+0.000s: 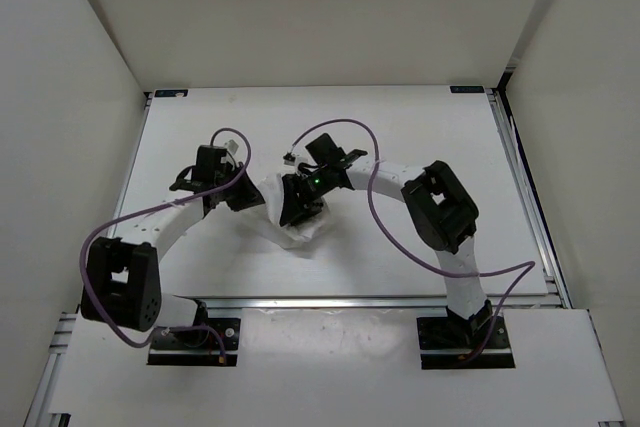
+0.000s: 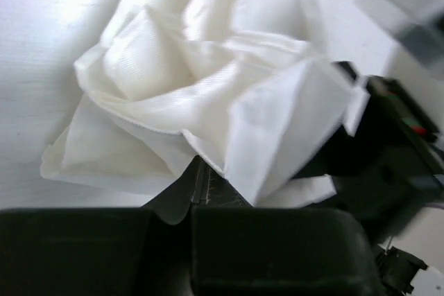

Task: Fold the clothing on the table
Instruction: Fold the skirt

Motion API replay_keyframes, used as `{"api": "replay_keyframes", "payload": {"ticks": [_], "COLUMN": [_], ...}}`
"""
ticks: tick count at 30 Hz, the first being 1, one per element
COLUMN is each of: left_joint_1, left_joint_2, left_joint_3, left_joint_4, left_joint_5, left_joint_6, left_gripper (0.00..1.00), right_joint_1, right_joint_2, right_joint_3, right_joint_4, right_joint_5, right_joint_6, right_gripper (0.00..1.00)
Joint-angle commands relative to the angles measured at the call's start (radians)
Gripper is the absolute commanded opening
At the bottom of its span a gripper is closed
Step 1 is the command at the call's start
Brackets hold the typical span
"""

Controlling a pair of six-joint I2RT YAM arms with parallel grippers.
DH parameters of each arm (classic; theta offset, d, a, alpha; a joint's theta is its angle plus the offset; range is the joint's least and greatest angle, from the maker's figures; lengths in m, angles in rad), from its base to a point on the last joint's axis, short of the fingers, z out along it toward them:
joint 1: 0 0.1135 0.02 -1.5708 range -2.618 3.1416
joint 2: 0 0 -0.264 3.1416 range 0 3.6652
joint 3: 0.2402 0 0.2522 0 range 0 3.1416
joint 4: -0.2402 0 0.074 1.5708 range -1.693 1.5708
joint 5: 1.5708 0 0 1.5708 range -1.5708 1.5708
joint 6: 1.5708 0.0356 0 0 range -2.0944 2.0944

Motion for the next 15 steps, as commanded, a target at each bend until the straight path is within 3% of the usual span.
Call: {"api": "replay_keyframes", "payload": {"ticks": [1, 6, 9, 10, 12, 13, 15], "left_joint_1": [0.003, -0.006, -0.007, -0.012, -0.029, -0.037, -0.056], "left_joint_2": [-0.064, -0.094, -0.101, -0.1, -0.089, -0.085, -0.071], "left_joint_3": [0.066, 0.106, 0.146, 0.15, 0.175, 0.177, 0.181], "left_joint_4": [-0.073, -0.105, -0.09, -0.084, -0.047, -0.03, 0.027], "left_joint_5": [0.041, 0.048, 0.079, 0.09, 0.131, 0.14, 0.177], "left_joint_6": [0.041, 0.029, 0.005, -0.011, -0.037, -0.063, -0.1], "left_gripper": [0.0, 0.0, 0.0, 0.0, 0.0, 0.0, 0.0], "right_joint_1": [-0.026, -0.106, -0.163, -0.175, -0.226, -0.239, -0.27], "right_joint_2": [-0.066, -0.213, -0.3, -0.342, -0.379, -0.388, -0.378], "right_joint_3": [-0.075, -0.163, -0.19, -0.216, -0.252, -0.259, -0.287], "right_joint_4": [0.197, 0.38, 0.44, 0.47, 0.508, 0.521, 0.529], "right_joint_5": [-0.218, -0.35, -0.407, -0.404, -0.393, -0.386, -0.395], "right_joint_6": [0.096, 0.192, 0.241, 0.265, 0.31, 0.316, 0.339], "right_gripper": [0.58, 0.57, 0.48, 0.42, 0.14, 0.06, 0.0]}}
